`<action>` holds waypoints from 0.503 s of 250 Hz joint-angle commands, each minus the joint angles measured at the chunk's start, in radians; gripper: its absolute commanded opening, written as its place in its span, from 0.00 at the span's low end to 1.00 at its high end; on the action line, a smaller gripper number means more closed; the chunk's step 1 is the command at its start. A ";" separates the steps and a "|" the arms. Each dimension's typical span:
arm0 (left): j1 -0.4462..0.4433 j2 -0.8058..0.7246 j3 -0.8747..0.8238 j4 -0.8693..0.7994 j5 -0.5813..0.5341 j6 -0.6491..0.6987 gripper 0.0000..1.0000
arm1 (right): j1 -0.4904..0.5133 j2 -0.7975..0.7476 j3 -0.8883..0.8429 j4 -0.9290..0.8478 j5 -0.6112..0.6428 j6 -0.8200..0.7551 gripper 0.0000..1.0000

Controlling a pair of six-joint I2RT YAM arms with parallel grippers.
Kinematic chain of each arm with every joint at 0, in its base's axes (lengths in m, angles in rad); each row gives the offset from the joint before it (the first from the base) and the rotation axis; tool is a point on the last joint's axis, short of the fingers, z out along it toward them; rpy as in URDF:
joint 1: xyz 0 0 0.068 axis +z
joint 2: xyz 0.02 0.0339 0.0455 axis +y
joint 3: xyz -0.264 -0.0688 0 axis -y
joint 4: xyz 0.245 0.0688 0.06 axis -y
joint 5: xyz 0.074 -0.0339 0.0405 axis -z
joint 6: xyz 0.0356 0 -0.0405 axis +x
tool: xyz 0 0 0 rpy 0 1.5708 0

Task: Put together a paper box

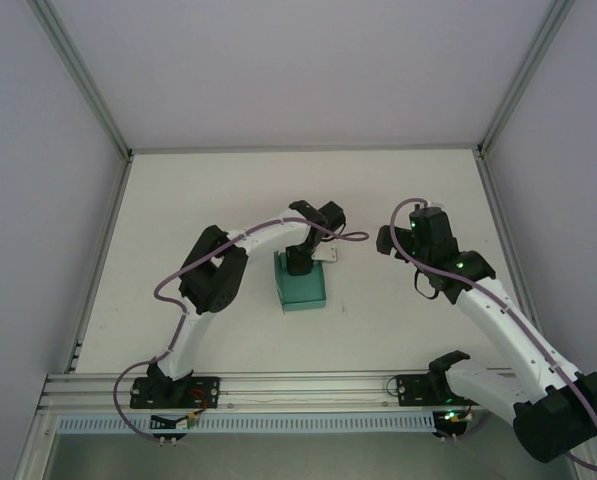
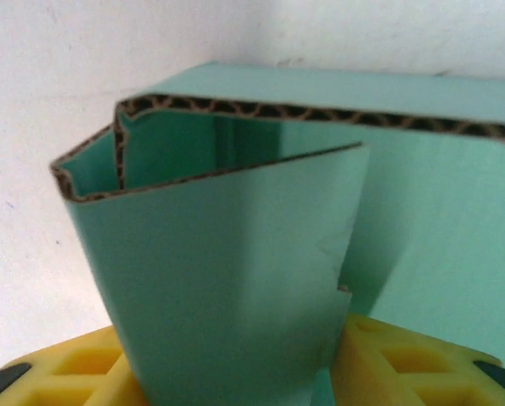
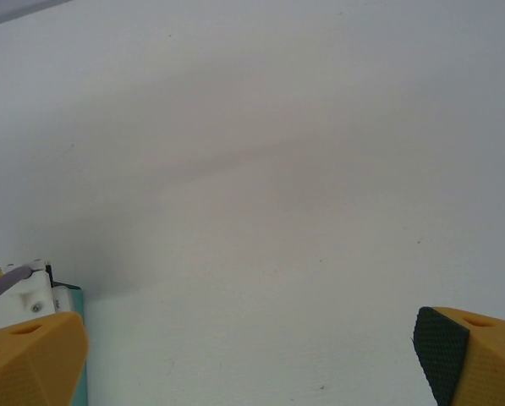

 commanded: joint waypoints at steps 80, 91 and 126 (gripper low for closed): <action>0.020 -0.157 -0.003 -0.020 0.200 0.022 0.57 | -0.013 -0.005 -0.018 0.008 -0.043 -0.021 1.00; 0.038 -0.156 0.004 -0.011 0.205 0.014 0.58 | -0.011 -0.005 -0.020 0.008 -0.046 -0.020 1.00; 0.064 -0.103 0.056 -0.022 0.185 0.002 0.56 | -0.012 -0.007 -0.024 0.012 -0.050 -0.020 1.00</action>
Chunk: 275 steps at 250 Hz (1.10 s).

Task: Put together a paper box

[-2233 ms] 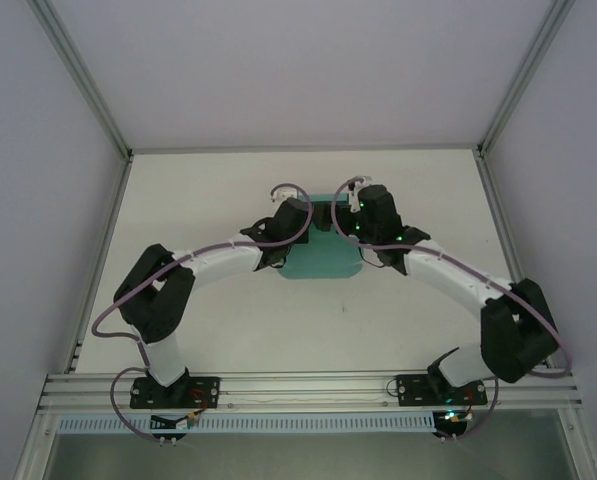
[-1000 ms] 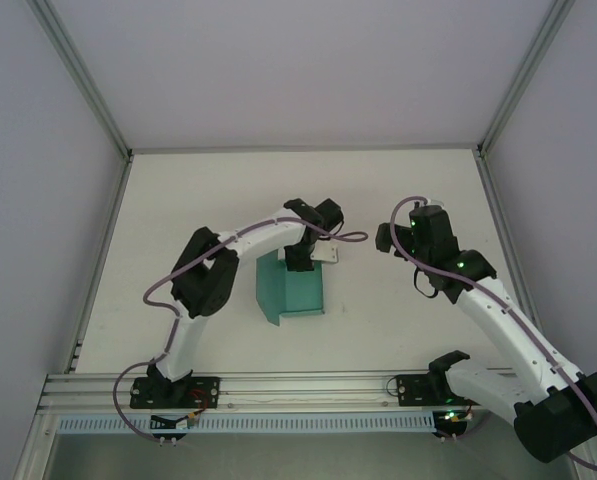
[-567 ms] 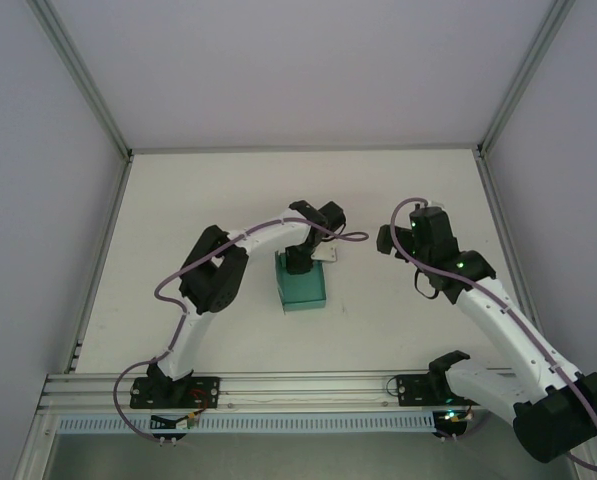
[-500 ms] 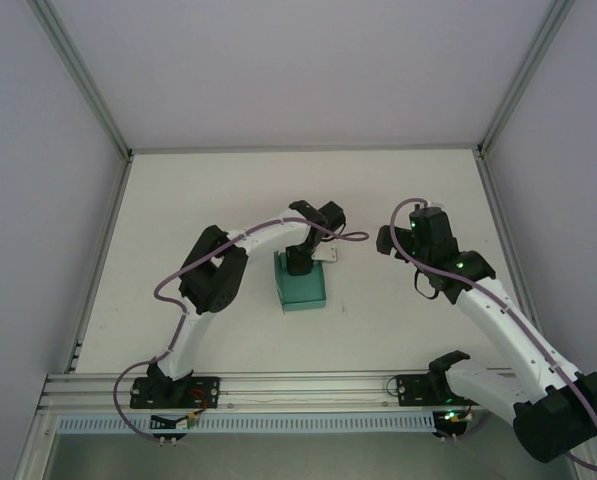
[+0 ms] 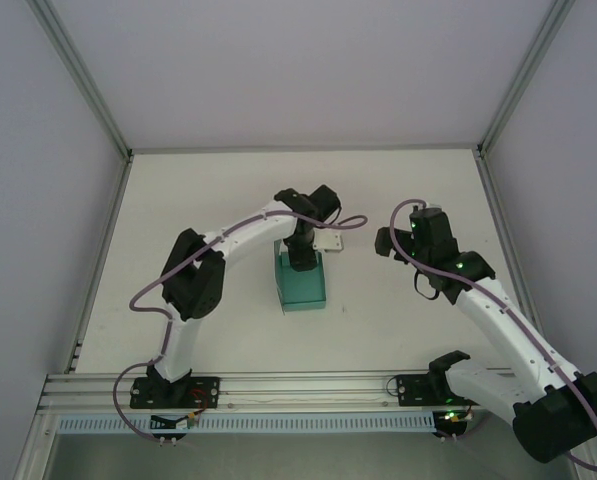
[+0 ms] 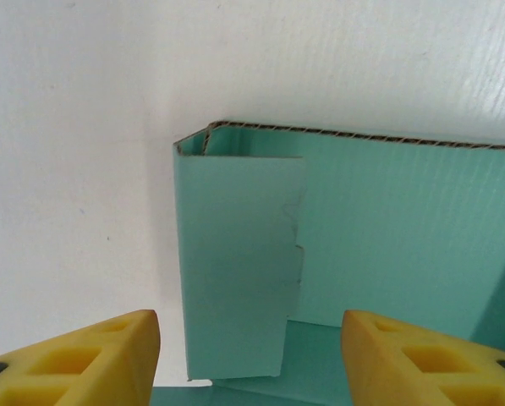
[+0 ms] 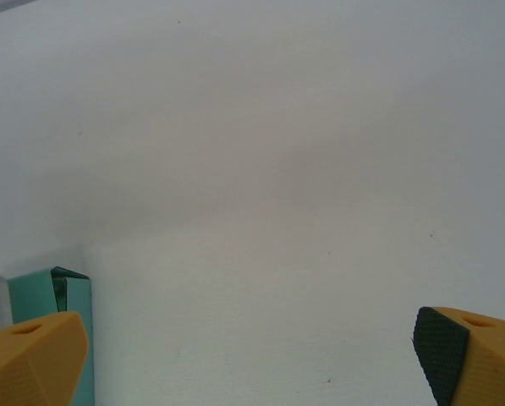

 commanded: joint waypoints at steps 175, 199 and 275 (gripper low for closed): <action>0.061 0.200 0.110 -0.039 0.027 -0.030 0.26 | -0.010 0.009 -0.018 0.009 -0.019 -0.004 1.00; 0.061 0.216 0.107 -0.028 0.007 -0.050 0.19 | -0.012 0.002 -0.021 0.005 -0.014 -0.004 1.00; 0.061 0.186 0.036 0.163 -0.118 -0.125 0.00 | -0.013 -0.030 -0.038 0.007 -0.008 0.001 1.00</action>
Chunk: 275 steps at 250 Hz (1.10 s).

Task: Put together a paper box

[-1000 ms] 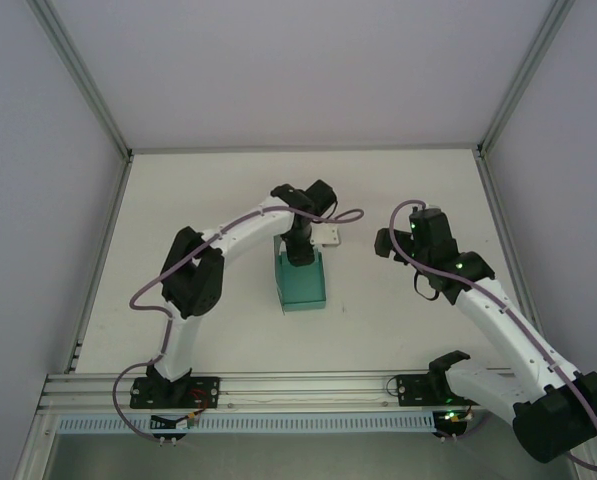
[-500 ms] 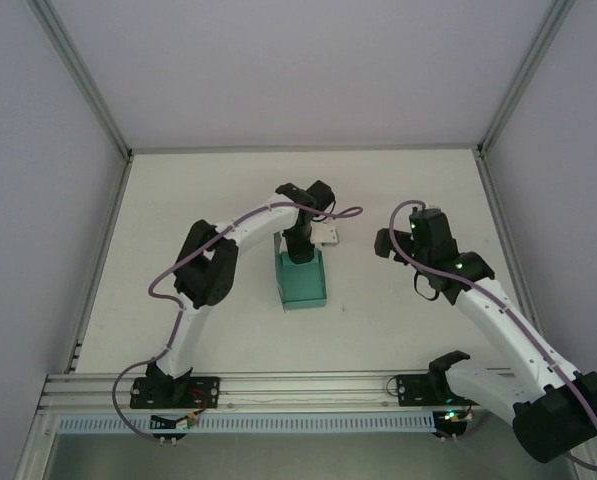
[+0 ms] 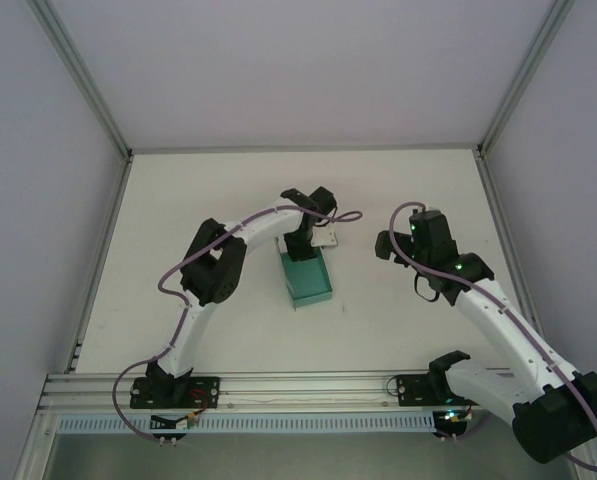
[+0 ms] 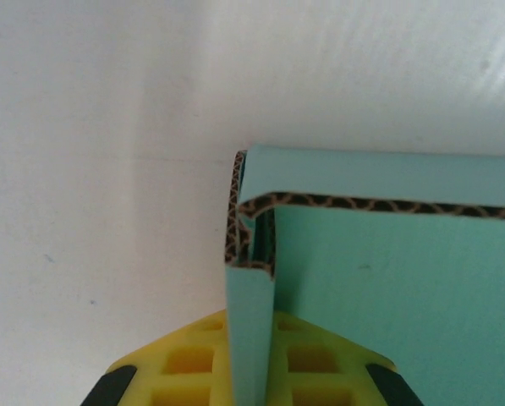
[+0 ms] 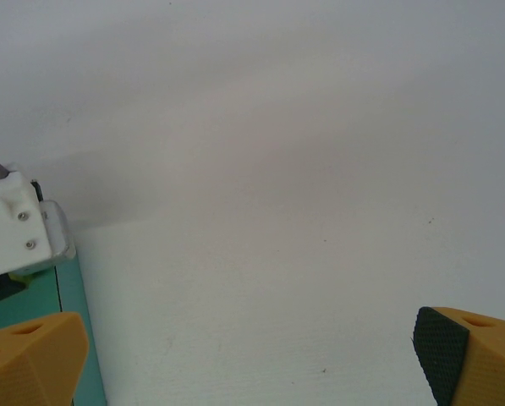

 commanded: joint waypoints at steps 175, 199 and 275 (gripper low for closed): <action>-0.070 -0.076 -0.343 0.627 -0.383 -0.003 0.00 | -0.008 -0.049 -0.028 0.008 0.001 0.009 1.00; -0.071 -0.130 -0.321 0.582 -0.320 -0.004 0.05 | -0.009 -0.044 -0.028 0.011 -0.011 0.008 1.00; -0.073 -0.291 -0.254 0.421 -0.150 0.023 0.53 | -0.011 -0.039 -0.020 0.015 -0.038 -0.028 1.00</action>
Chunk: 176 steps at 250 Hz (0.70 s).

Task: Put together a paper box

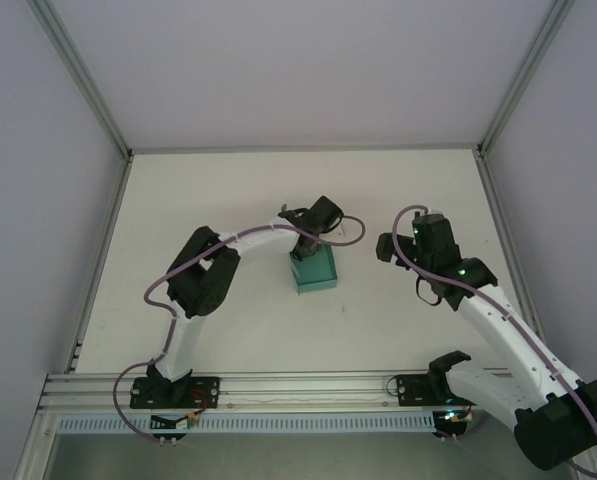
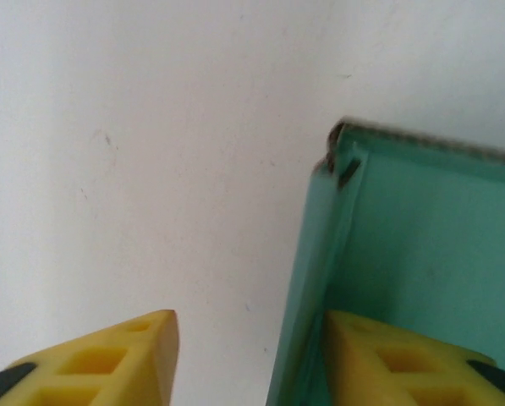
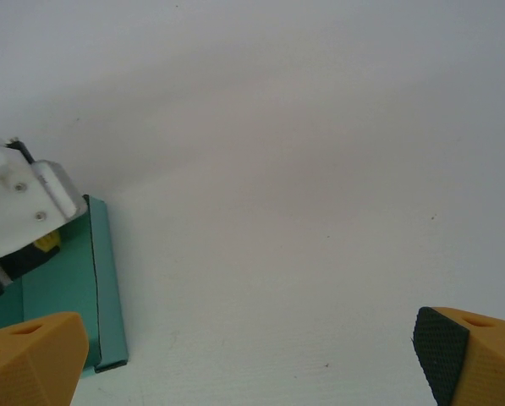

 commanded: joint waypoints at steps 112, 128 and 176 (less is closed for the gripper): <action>0.100 -0.433 0.002 0.072 -0.074 -0.464 1.00 | -0.022 0.362 0.164 0.238 -0.512 -0.572 1.00; 0.148 -0.493 -0.044 0.050 -0.158 -0.623 1.00 | -0.019 0.463 0.230 0.250 -0.627 -0.710 1.00; 0.319 -0.711 -0.343 -0.072 -0.135 -1.028 1.00 | 0.022 0.801 0.542 0.013 -0.728 -0.983 0.98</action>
